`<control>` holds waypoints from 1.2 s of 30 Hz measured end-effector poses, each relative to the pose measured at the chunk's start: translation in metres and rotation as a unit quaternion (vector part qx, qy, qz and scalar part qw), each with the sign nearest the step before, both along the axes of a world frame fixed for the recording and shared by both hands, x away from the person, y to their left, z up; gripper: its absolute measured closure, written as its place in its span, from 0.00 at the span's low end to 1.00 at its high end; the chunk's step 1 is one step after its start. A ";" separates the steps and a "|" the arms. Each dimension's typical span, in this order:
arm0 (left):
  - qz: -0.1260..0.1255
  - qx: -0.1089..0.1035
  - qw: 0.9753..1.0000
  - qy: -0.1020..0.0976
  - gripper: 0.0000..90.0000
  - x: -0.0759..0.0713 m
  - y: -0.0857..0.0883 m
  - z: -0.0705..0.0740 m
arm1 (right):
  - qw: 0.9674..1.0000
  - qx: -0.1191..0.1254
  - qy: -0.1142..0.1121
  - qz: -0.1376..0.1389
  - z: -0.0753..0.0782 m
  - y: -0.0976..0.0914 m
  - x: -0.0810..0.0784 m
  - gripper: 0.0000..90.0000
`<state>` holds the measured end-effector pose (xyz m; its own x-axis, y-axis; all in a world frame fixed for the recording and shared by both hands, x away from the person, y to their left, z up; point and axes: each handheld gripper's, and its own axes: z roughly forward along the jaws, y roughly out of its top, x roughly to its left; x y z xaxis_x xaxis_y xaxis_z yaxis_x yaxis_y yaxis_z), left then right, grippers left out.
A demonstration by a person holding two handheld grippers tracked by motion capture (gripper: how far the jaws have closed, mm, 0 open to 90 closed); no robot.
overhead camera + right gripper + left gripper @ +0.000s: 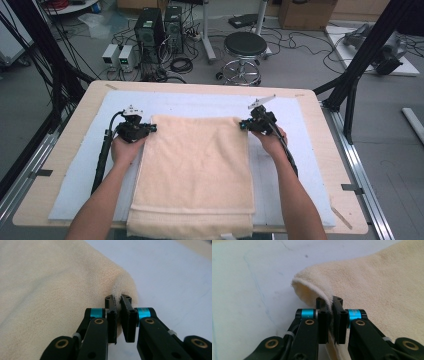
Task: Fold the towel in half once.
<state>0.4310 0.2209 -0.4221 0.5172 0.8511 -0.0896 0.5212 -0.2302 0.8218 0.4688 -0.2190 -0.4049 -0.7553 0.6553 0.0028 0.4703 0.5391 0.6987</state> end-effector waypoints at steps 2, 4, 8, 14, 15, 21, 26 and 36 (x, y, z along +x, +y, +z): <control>0.010 -0.003 1.000 -0.002 0.94 0.012 0.001 0.013 | 1.000 -0.007 -0.014 -0.010 0.014 0.003 0.011 0.94; 0.022 0.002 1.000 -0.018 0.91 0.020 -0.002 0.025 | 0.999 -0.002 -0.023 -0.023 0.026 0.002 0.021 0.87; 0.000 0.021 0.999 -0.028 0.77 0.020 -0.001 0.037 | 0.999 0.011 -0.016 -0.032 0.034 -0.005 0.022 0.71; -0.042 0.014 0.999 -0.022 0.67 -0.006 0.005 0.036 | 1.000 0.024 -0.015 0.004 0.031 -0.010 -0.006 0.59; -0.051 0.011 0.998 -0.024 0.65 -0.012 0.005 0.036 | 0.999 0.026 -0.017 0.008 0.030 -0.010 -0.012 0.57; -0.095 0.002 0.995 -0.034 0.57 -0.050 0.003 0.040 | 0.998 0.049 -0.020 0.040 0.033 -0.010 -0.055 0.46; -0.128 0.015 0.991 -0.041 0.51 -0.088 0.004 0.033 | 0.996 0.046 -0.039 0.067 0.030 -0.010 -0.097 0.45; -0.157 0.020 0.986 -0.048 0.44 -0.150 0.014 0.009 | 0.992 0.029 -0.038 0.114 0.005 0.000 -0.161 0.45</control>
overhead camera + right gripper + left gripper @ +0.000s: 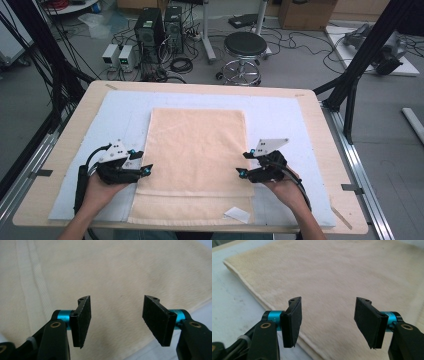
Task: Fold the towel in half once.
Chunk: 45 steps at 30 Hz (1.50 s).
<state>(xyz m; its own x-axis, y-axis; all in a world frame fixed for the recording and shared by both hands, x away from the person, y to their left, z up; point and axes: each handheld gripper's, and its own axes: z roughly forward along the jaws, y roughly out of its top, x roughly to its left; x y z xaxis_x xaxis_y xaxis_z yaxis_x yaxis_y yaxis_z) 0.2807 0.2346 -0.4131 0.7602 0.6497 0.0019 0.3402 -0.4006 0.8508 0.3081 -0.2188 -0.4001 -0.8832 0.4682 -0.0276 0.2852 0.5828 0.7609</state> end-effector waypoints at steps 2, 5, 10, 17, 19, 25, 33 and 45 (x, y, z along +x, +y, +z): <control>-0.006 0.007 1.000 0.006 0.44 -0.008 0.001 -0.005 | 1.000 -0.005 0.004 0.005 -0.007 0.001 -0.005 0.46; -0.019 0.016 1.000 0.018 0.45 -0.016 0.002 -0.014 | 1.000 -0.010 0.016 0.012 -0.018 0.000 -0.008 0.50; -0.054 0.050 0.996 0.044 0.60 -0.018 -0.003 -0.029 | 0.998 -0.027 0.045 0.024 -0.033 0.001 -0.008 0.67; -0.052 0.055 0.997 0.033 0.91 -0.018 -0.007 -0.026 | 0.998 -0.021 0.041 0.030 -0.036 0.000 -0.008 0.92; -0.051 0.053 0.997 0.030 0.94 -0.018 -0.007 -0.024 | 0.998 -0.025 0.038 0.031 -0.034 0.000 -0.008 0.95; -0.043 0.027 0.999 0.018 0.96 -0.020 -0.001 -0.011 | 0.999 -0.013 0.027 0.031 -0.019 0.000 -0.009 0.96; -0.039 0.003 0.999 -0.021 0.96 -0.037 0.007 0.024 | 0.999 0.005 -0.008 0.035 0.014 -0.002 -0.018 0.96; -0.058 0.012 0.998 -0.005 0.96 -0.082 0.011 0.018 | 0.998 0.014 0.004 0.066 0.016 -0.004 -0.062 0.96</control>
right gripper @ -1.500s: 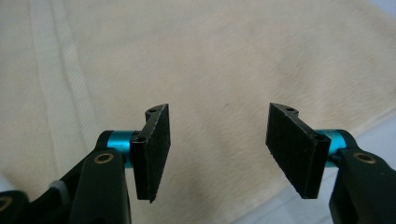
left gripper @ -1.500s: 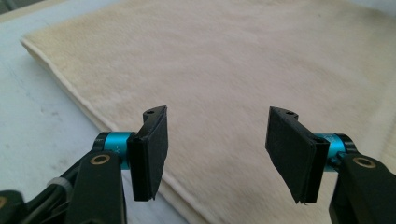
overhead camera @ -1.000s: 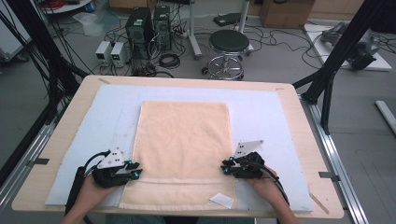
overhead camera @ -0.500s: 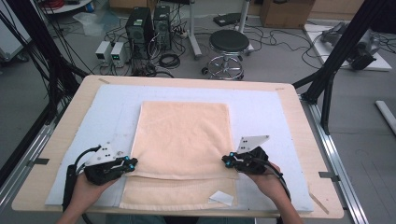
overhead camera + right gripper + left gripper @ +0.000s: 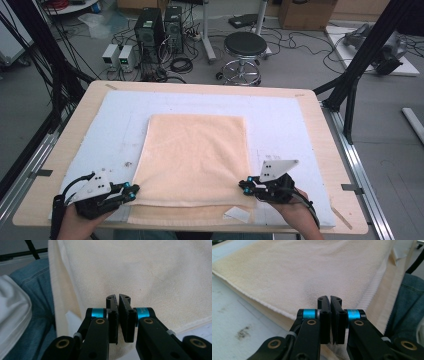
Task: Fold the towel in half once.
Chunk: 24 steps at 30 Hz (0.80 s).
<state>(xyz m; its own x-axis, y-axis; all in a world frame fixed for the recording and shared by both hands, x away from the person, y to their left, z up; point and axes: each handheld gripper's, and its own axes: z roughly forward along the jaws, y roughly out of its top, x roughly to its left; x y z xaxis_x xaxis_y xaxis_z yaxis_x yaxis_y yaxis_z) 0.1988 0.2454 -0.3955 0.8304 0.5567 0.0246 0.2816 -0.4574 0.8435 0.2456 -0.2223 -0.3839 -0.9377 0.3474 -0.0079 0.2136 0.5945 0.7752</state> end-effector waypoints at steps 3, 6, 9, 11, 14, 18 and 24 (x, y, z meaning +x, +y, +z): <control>-0.009 0.008 1.000 0.004 0.95 -0.008 -0.001 -0.004 | 1.000 0.001 0.009 0.005 -0.003 0.000 -0.010 0.94; -0.001 0.011 1.000 0.005 0.85 -0.008 0.000 -0.009 | 1.000 0.005 0.025 0.010 -0.008 -0.002 -0.013 0.85; 0.012 0.003 1.000 0.009 0.76 -0.001 0.001 -0.011 | 1.000 0.008 0.028 -0.001 -0.011 -0.004 -0.009 0.80; 0.016 0.001 1.000 0.009 0.74 0.006 -0.001 -0.012 | 0.999 0.009 0.030 -0.006 -0.012 -0.004 -0.004 0.77; 0.023 -0.002 1.000 0.010 0.70 0.016 -0.003 -0.012 | 0.999 0.011 0.029 -0.016 -0.015 -0.002 0.005 0.73; 0.031 -0.012 0.999 0.014 0.65 0.029 -0.007 -0.015 | 0.999 0.017 0.030 -0.022 -0.019 0.002 0.016 0.67; 0.039 -0.024 0.999 0.016 0.58 0.040 -0.011 -0.016 | 0.999 0.021 0.026 -0.036 -0.022 0.004 0.033 0.55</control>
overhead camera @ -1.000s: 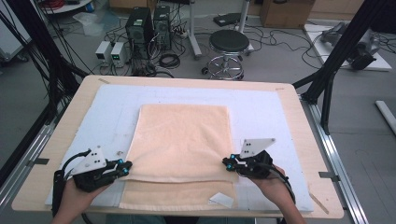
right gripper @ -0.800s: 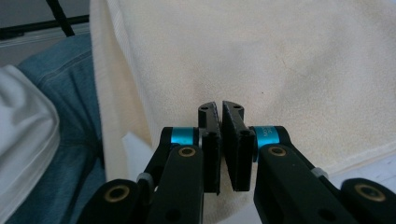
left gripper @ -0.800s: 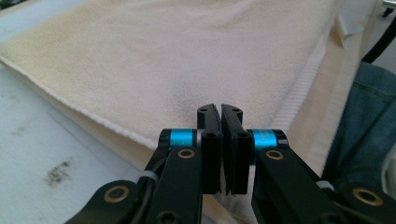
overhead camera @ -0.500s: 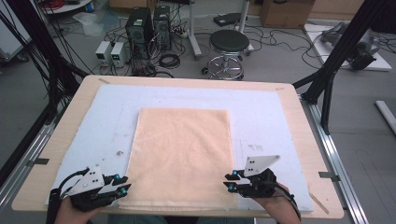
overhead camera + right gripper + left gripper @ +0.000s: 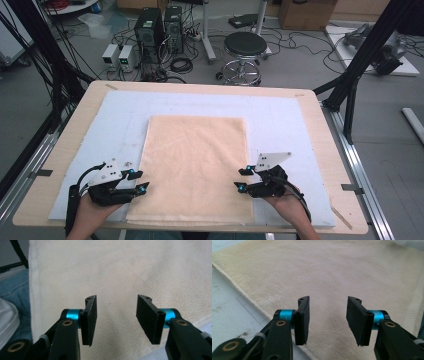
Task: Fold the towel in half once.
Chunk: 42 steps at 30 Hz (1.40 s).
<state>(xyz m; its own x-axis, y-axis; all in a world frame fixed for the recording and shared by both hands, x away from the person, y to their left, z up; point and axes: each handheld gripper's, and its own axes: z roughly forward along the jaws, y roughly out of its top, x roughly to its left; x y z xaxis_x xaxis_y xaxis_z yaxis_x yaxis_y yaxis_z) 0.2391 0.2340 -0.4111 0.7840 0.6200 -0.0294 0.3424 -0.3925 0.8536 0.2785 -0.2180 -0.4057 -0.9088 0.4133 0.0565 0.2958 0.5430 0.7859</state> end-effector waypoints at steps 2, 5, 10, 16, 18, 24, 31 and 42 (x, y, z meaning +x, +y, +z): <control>0.002 0.001 1.000 -0.004 0.56 0.002 0.000 0.001 | 1.000 0.002 -0.004 -0.008 0.000 0.000 0.004 0.51; 0.008 -0.005 1.000 -0.005 0.54 0.006 0.001 0.003 | 1.000 0.007 0.001 -0.019 -0.001 -0.001 0.011 0.44; 0.019 -0.011 1.000 -0.008 0.49 0.012 0.003 0.005 | 0.999 0.015 -0.003 -0.034 0.002 -0.002 0.019 0.35; 0.033 -0.006 0.999 -0.006 0.34 0.017 0.001 0.005 | 0.998 0.021 -0.008 -0.052 0.006 -0.002 0.028 0.28; 0.038 -0.004 0.999 -0.004 0.29 0.019 0.001 0.006 | 0.998 0.023 -0.012 -0.054 0.008 -0.001 0.030 0.27; 0.047 -0.008 0.999 -0.003 0.24 0.025 0.002 0.007 | 0.998 0.023 -0.018 -0.058 0.011 0.001 0.036 0.26; 0.047 -0.005 0.999 -0.001 0.24 0.033 0.000 0.007 | 0.998 0.018 -0.017 -0.065 0.012 0.000 0.043 0.24; 0.043 0.002 0.999 0.001 0.25 0.055 -0.005 0.016 | 0.998 0.006 -0.023 -0.065 0.021 0.003 0.056 0.24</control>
